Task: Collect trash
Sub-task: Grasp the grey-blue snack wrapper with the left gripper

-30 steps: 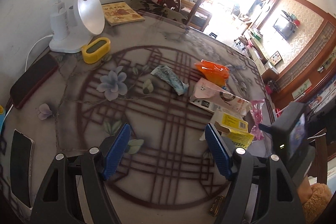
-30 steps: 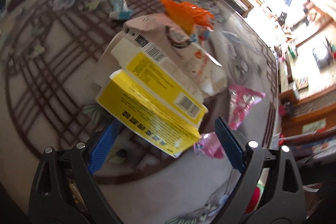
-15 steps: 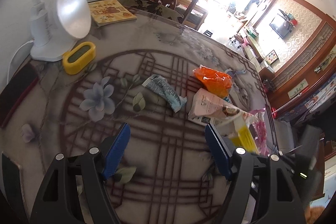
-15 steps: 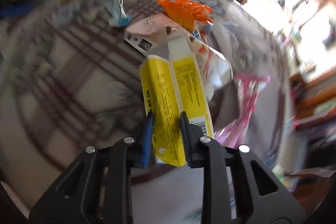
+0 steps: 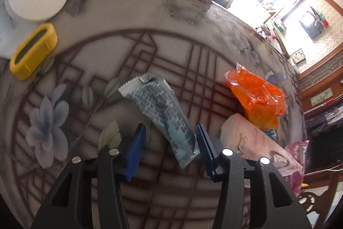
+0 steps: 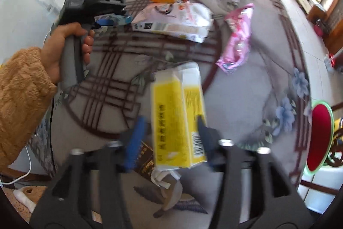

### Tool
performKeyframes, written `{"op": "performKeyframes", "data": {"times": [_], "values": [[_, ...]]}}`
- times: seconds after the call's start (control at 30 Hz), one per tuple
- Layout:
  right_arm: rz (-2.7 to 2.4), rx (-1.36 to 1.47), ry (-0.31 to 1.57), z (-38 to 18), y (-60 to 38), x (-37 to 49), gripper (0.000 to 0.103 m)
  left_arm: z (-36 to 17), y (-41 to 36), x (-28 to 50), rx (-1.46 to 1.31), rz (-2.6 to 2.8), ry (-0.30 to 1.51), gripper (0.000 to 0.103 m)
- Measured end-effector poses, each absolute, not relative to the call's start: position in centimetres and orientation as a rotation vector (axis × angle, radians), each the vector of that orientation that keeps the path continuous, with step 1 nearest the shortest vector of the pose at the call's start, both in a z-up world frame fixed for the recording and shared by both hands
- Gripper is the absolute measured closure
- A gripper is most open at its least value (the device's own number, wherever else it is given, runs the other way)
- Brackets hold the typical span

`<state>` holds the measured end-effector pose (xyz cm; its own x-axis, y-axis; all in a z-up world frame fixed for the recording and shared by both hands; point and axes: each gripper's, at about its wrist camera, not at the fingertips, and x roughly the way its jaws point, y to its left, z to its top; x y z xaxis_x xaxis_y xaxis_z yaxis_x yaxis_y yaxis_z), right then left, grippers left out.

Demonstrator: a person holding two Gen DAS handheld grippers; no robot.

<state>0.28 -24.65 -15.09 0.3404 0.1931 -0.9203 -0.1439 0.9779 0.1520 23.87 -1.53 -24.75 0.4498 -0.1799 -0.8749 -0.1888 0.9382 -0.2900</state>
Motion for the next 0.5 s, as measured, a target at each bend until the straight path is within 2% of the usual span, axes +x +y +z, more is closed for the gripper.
{"op": "performKeyframes", "data": {"times": [0.03,0.07,0.1,0.27,0.5], "values": [[0.209,0.058,1.195,-14.8,-25.0,0.1,0.042,-24.9,-1.7,24.1,-0.362,0.007,1.116,0.066],[0.204,0.065,1.193,-14.8,-25.2,0.3,0.041,-25.0,-1.7,24.1,-0.359,0.007,1.11,0.078],[0.195,0.071,1.191,-14.8,-25.6,0.3,0.039,-25.1,-1.6,24.2,-0.368,-0.007,1.113,0.082],[0.173,0.115,1.215,-15.8,-26.7,1.4,0.036,-23.6,-1.6,22.5,-0.317,-0.063,1.078,0.086],[0.192,0.116,1.282,-18.4,-25.3,3.4,0.026,-20.1,-2.0,16.6,-0.217,-0.183,1.024,0.086]]}}
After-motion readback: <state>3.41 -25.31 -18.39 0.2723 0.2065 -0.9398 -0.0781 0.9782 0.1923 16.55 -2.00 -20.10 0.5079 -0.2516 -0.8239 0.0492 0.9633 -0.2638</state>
